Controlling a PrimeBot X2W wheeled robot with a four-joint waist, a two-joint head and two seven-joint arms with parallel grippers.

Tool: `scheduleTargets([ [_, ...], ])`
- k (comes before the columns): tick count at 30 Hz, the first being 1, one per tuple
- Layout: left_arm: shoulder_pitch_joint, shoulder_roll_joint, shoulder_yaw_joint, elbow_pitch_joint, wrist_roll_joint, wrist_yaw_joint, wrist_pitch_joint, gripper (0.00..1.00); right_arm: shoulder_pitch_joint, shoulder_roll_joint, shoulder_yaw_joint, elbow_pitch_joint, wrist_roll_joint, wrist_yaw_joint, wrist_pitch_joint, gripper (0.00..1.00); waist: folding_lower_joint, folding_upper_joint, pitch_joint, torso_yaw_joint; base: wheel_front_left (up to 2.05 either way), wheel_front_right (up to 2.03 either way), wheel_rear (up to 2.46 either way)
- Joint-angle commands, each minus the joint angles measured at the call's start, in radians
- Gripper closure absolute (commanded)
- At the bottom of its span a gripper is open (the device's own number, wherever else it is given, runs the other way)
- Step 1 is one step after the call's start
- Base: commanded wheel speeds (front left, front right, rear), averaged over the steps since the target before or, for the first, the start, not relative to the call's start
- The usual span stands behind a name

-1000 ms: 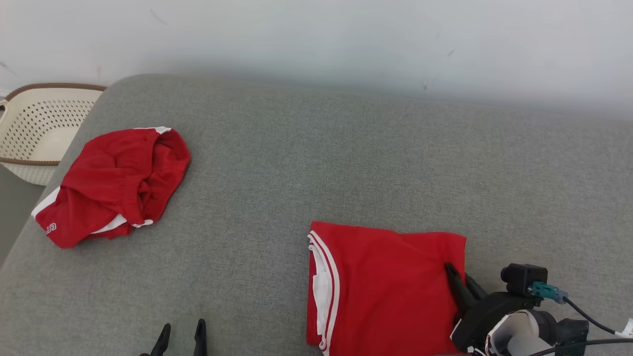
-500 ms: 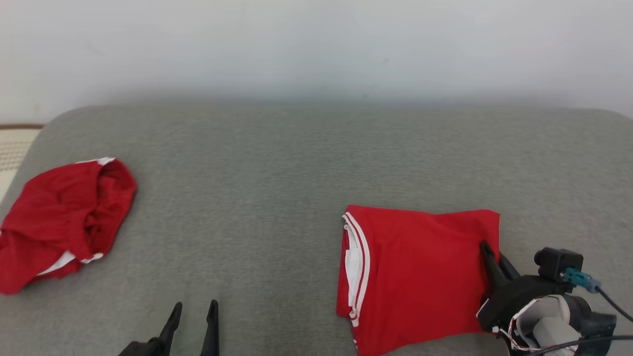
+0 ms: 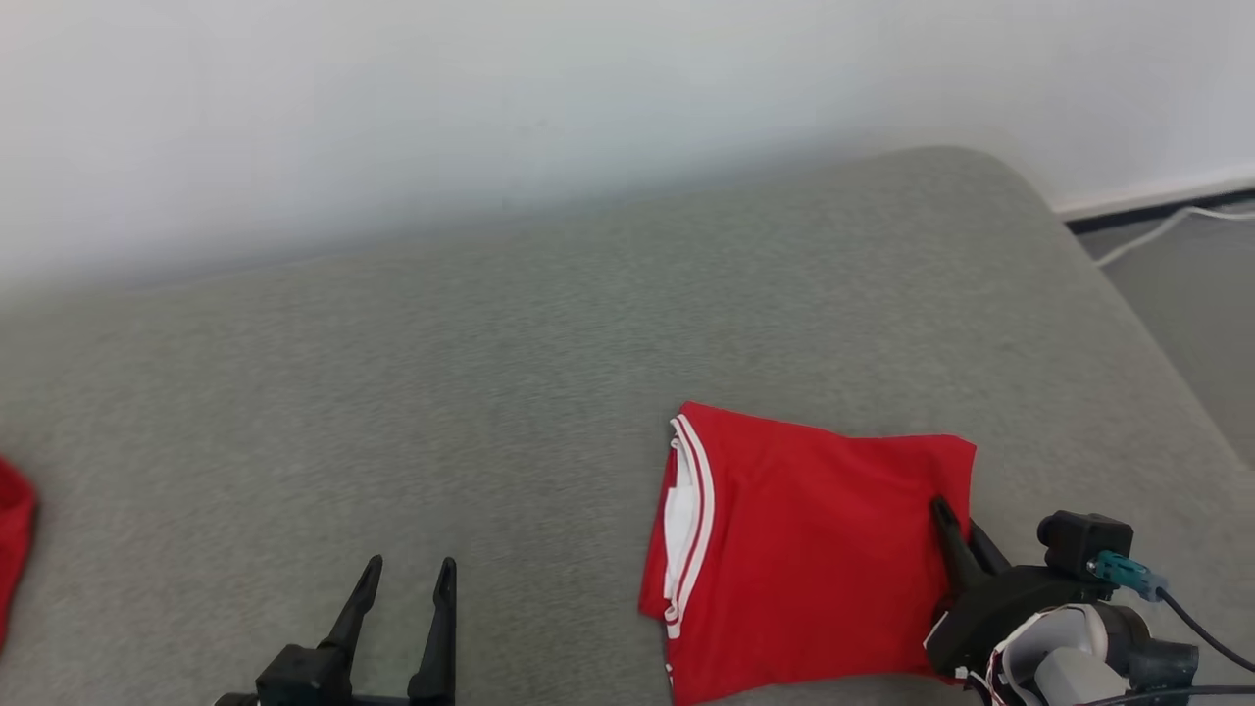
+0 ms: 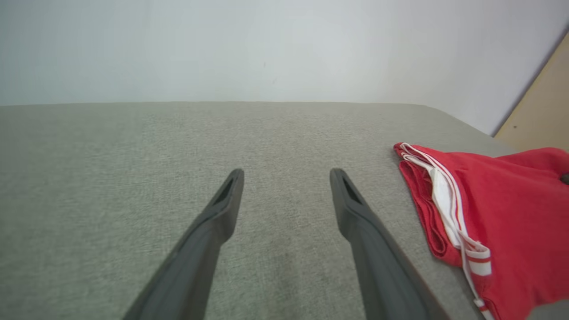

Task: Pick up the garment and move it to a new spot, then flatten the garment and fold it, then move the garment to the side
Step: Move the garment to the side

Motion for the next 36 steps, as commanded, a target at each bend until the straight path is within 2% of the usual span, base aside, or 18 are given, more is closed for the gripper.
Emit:
scheduleTargets([
  [1, -0.011, 0.001, 0.0, -0.001, 0.014, 0.0, -0.001, 0.0, 0.004, 0.005, -0.001, -0.007, -0.006, -0.001, -0.004, 1.0, 0.0, 0.0, 0.018, -0.11, 0.0, 0.0, 0.0],
  [6, -0.034, 0.001, 0.003, -0.008, 0.043, -0.013, -0.001, 0.0, -0.007, 0.025, -0.004, -0.021, -0.007, -0.001, -0.004, 1.0, 0.0, 0.0, 0.071, -0.207, 0.0, 0.0, 0.0],
  [10, -0.065, 0.001, 0.003, -0.036, 0.063, -0.028, -0.001, 0.0, -0.012, 0.04, -0.025, -0.035, -0.01, -0.001, -0.004, 1.0, 0.0, 0.0, 0.112, -0.243, 0.0, 0.0, 0.0],
  [14, -0.088, 0.001, -0.004, -0.073, 0.081, -0.043, -0.001, 0.0, -0.035, 0.058, -0.029, -0.052, -0.033, -0.001, -0.004, 1.0, 0.0, 0.0, 0.148, -0.25, 0.0, 0.0, 0.0],
  [19, -0.119, 0.001, -0.025, -0.096, 0.106, -0.061, -0.001, 0.0, -0.12, 0.052, -0.056, -0.072, -0.099, -0.001, -0.004, 1.0, 0.0, 0.0, 0.201, -0.215, 0.0, 0.0, 0.0],
  [24, -0.155, 0.002, -0.046, -0.103, 0.143, -0.069, -0.001, 0.0, -0.25, 0.008, -0.142, -0.059, -0.186, -0.001, -0.004, 1.0, 0.0, 0.0, 0.264, -0.14, 0.0, 0.0, 0.0],
  [36, -0.202, 0.003, -0.072, -0.117, 0.168, -0.071, -0.001, 0.0, -0.507, -0.127, -0.395, 0.149, -0.402, -0.001, -0.004, 1.0, 0.0, 0.0, 0.363, 0.004, 0.0, 0.0, 0.0],
])
